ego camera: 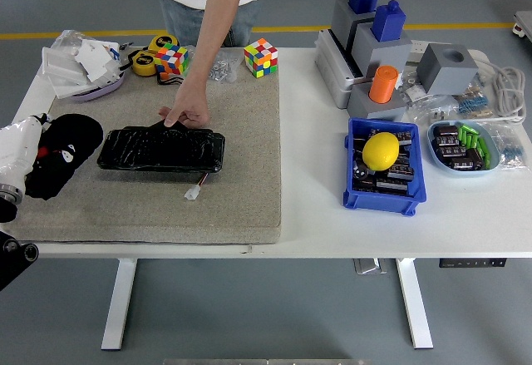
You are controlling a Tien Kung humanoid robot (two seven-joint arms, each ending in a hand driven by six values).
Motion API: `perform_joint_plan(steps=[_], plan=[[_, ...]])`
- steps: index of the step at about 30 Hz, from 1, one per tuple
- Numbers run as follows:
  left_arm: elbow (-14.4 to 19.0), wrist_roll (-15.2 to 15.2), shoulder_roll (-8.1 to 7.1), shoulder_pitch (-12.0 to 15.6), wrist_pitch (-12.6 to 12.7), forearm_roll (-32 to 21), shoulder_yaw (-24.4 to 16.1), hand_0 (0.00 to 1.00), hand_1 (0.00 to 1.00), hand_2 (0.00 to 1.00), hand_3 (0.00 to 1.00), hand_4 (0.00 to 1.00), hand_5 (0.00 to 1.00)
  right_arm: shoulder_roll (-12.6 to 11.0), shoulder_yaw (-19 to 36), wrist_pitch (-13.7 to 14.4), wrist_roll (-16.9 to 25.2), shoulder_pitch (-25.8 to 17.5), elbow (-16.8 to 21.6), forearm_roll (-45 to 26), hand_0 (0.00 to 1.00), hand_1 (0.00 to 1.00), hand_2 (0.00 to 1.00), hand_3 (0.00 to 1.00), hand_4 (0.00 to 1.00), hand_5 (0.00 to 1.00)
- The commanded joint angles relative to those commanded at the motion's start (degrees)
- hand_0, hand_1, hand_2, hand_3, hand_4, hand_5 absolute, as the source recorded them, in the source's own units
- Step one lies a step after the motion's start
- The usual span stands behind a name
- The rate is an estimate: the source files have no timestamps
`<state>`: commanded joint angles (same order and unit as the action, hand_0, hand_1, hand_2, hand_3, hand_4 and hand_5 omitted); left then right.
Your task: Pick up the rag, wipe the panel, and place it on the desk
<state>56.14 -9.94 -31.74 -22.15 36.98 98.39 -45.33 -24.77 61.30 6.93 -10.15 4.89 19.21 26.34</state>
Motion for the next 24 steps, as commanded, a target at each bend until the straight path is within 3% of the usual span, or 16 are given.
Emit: perform_joint_plan(steps=[9,20,21,24], plan=[[-1.9,1.8,0.20,1.0,0.0,-1.3,-4.2,0.188,0.093,0.357,0.585,0.550,0.115,0.2,0.4,0.2,-0.1,0.2,0.3,0.4,0.744,0.666,0.701,0.625,0.998,0.599],[-6.2,5.1,1.95,1.9,0.0,-4.7,-2.6,0.193,0.128,0.364,0.585,0.549,0.115,0.4,0.5,0.3,-0.1,0.4,0.6,0.7,0.744,0.666,0.701,0.625,0.998,0.599],[-6.4,5.2,2.10,2.0,0.0,-4.8,-2.9,0.210,0.168,0.364,0.681,0.550,0.114,0.4,0.5,0.3,-0.2,0.4,0.6,0.7,0.744,0.666,0.701,0.625,0.998,0.599],[-6.5,5.9,2.35,2.1,0.0,-4.8,-4.1,0.210,0.168,0.364,0.681,0.550,0.114,0.3,0.5,0.3,-0.2,0.4,0.6,0.7,0.744,0.666,0.701,0.625,0.998,0.599]])
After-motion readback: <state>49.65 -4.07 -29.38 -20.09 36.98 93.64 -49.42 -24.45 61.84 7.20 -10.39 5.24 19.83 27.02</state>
